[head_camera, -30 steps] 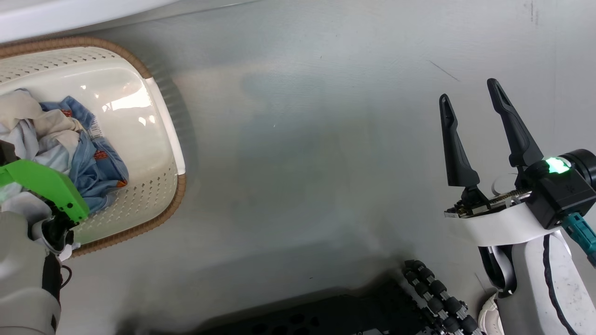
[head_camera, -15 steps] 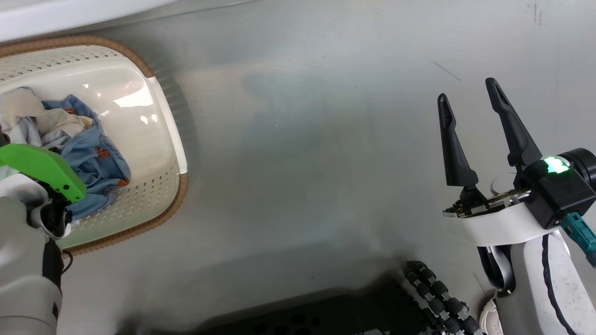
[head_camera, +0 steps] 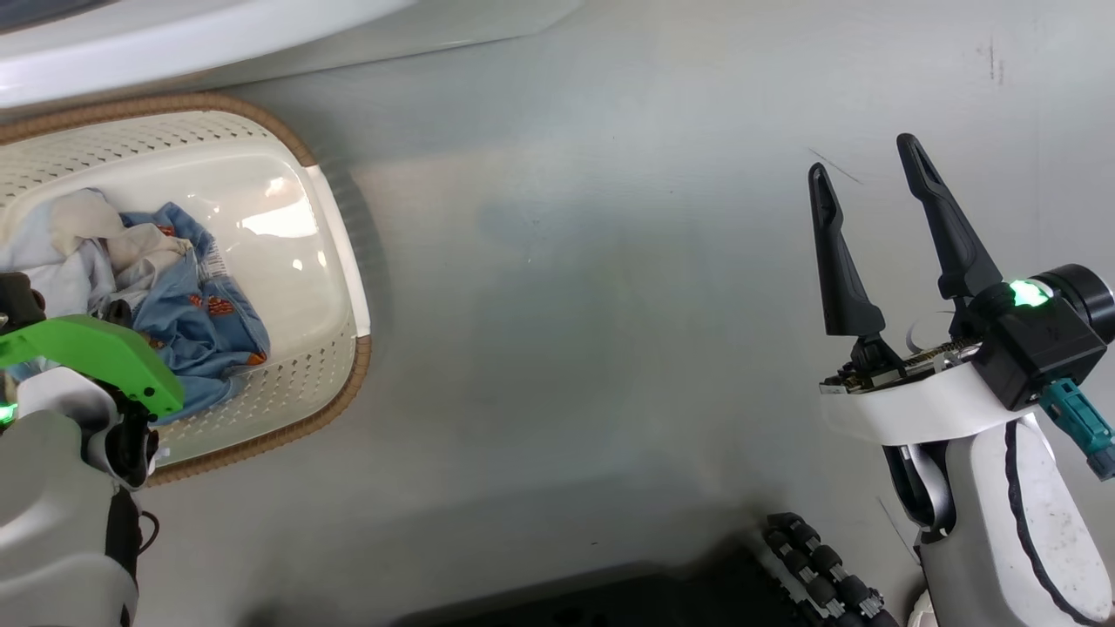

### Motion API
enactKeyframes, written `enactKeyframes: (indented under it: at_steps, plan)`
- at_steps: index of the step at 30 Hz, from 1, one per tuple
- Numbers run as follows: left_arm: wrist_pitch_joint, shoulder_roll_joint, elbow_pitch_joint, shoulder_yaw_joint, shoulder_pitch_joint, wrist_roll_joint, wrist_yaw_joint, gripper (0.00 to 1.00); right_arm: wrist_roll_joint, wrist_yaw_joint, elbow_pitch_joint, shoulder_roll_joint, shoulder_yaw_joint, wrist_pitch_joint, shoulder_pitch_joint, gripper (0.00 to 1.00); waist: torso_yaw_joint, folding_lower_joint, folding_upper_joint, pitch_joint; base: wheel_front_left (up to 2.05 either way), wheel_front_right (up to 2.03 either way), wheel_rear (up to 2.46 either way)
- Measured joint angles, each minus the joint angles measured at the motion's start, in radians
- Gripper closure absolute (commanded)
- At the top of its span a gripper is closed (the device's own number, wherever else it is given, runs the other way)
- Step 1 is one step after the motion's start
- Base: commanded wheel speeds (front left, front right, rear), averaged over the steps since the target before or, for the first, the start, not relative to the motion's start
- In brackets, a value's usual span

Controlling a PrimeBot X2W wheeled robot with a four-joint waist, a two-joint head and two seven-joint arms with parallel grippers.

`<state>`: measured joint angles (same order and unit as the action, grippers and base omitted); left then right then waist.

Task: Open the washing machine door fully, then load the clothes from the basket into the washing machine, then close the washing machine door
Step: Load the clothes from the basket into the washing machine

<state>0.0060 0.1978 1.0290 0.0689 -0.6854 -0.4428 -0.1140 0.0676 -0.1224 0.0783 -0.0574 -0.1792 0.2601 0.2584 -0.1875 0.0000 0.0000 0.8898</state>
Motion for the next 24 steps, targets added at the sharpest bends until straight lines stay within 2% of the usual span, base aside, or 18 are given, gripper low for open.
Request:
enactKeyframes:
  at_steps: [13, 24]
  plan:
    - [-0.103, -0.062, -0.009, -0.006, 0.049, -0.034, -0.009, 1.00, 0.012, 0.000, -0.044, 0.001, 0.005, 0.000, 0.001, 0.00, 0.025, 0.0000, 0.0000, -0.105, 0.00, 0.00, 0.00]
    - [-0.197, -0.112, -0.046, -0.028, 0.118, -0.058, -0.010, 1.00, 0.020, 0.000, -0.089, 0.001, 0.023, 0.000, -0.002, 0.00, 0.063, 0.0000, 0.0000, -0.239, 0.00, 0.00, 0.00]
